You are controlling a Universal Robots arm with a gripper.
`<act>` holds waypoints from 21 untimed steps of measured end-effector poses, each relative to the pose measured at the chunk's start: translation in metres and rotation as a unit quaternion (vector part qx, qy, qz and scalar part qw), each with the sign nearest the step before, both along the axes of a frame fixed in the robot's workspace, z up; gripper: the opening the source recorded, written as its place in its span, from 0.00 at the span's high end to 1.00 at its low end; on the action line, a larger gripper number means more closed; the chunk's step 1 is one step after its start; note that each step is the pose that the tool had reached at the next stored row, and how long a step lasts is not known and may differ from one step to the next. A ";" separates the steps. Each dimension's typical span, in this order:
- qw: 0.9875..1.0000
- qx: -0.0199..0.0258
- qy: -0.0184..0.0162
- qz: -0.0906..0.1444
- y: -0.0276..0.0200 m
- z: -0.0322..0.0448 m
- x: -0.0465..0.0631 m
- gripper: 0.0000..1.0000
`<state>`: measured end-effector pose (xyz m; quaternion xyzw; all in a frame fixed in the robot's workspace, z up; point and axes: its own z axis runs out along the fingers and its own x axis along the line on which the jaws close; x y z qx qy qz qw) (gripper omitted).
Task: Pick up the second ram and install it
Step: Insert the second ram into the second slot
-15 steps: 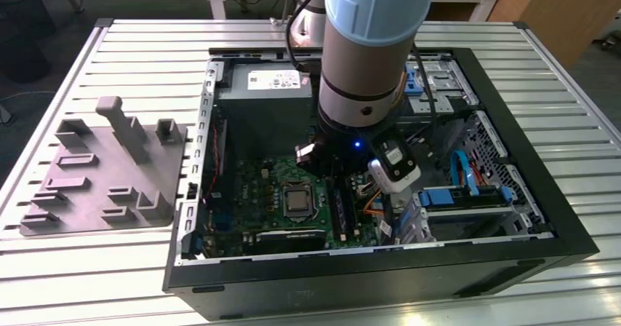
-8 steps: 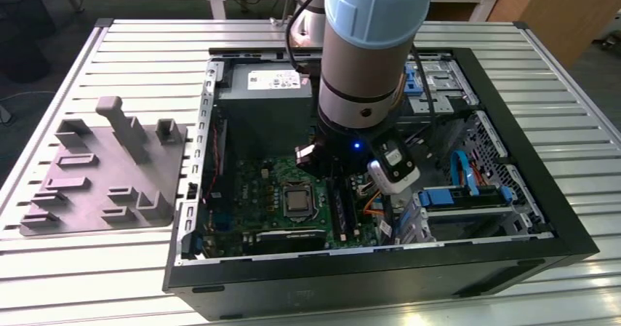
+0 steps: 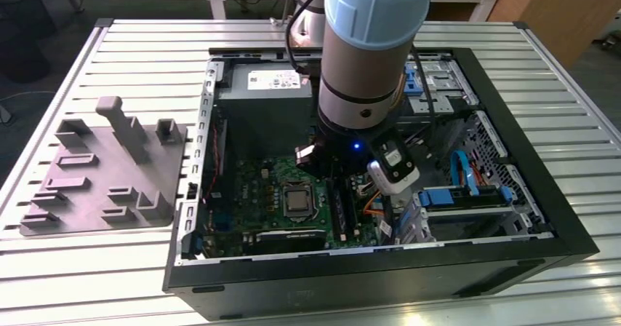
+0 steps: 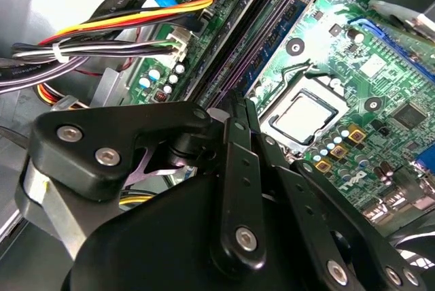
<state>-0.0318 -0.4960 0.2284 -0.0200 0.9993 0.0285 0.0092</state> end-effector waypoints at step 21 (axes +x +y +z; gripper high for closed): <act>1.000 0.001 0.000 0.000 0.0003 -0.0015 -0.001 0.89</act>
